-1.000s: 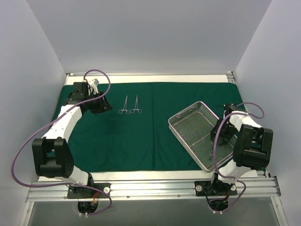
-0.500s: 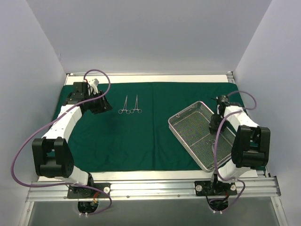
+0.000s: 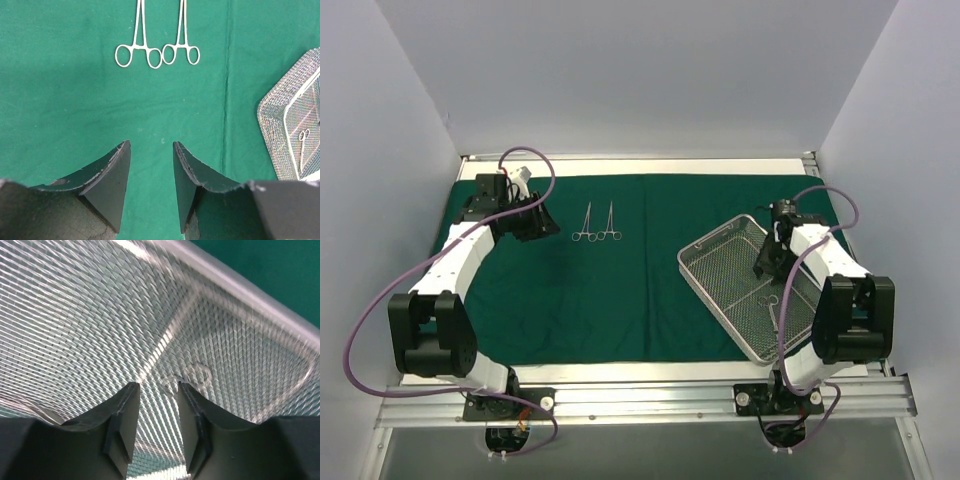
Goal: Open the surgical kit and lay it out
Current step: Pick up the medical item from the container.
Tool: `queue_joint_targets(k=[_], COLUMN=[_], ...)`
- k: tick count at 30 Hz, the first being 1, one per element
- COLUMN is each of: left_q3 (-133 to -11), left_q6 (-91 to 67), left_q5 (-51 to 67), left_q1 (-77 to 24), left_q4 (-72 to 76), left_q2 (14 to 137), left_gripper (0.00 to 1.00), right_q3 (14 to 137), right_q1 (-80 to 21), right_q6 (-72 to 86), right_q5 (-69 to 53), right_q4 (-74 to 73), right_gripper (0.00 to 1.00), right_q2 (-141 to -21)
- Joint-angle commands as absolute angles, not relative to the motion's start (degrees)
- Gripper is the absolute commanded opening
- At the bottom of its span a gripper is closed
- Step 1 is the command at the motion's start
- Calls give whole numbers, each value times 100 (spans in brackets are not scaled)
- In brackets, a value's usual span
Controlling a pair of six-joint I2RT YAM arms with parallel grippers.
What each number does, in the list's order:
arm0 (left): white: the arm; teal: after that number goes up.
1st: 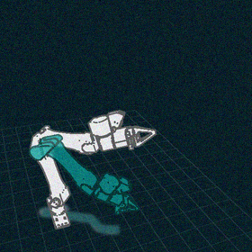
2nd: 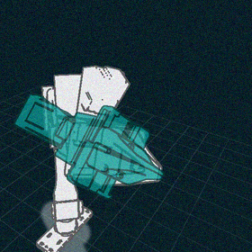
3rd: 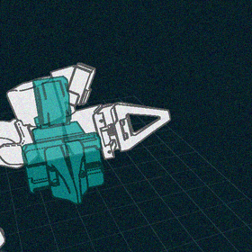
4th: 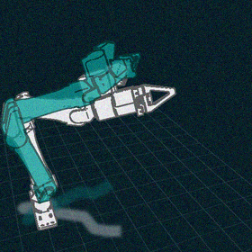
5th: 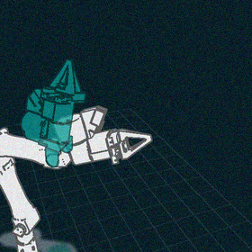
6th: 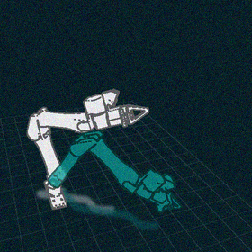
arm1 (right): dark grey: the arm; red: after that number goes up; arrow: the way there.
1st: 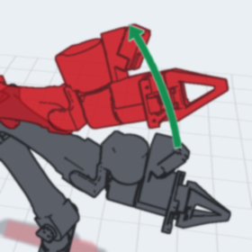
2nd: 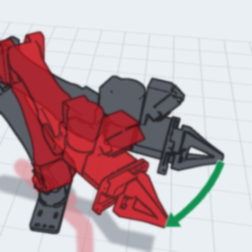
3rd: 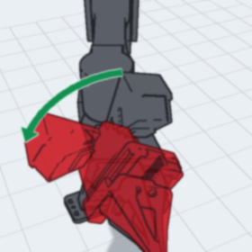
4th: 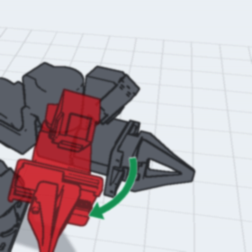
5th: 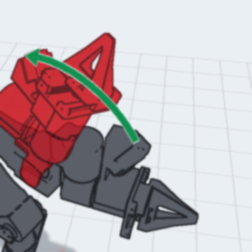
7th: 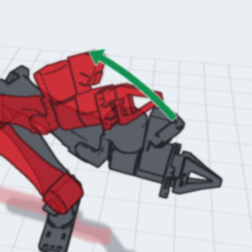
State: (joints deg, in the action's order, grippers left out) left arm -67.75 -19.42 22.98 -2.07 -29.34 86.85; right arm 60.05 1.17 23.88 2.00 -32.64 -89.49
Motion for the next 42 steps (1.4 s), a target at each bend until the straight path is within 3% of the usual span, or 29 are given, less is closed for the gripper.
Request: queue_joint_targets(k=[1, 8, 29, 32, 37, 42], left_q3=[-6873, -6908, -7031, -7075, -7119, -7172], left_q6=[-1978, -1969, -1907, -1898, -1898, -1881], left_q5=[2426, 2443, 2382, 2391, 2399, 2391], left_q1=[-158, -158, -158, -150, -149, -158], left_q4=[-2742, -2769, -2848, -2883, -2918, -2971], left_q2=[8499, 8534, 8692, 8727, 8745, 8736], left_gripper=[48, 48, 48, 48, 47, 47], right_q3=[5486, 4948, 4588, 4377, 4350, 5043], right_q1=[254, 834, 1169, 1169, 1108, 941], right_q6=[2847, 3015, 3041, 3137, 3138, 2725], right_q5=[63, -79, -35, -79, -184, -307], right_q4=[-3683, -3621, -2919, -2646, -2242, -2442], right_gripper=[36, 24, 28, 22, 0, 0], right_q2=[-8526, -8350, -9166, -9333, -9545, -9518])
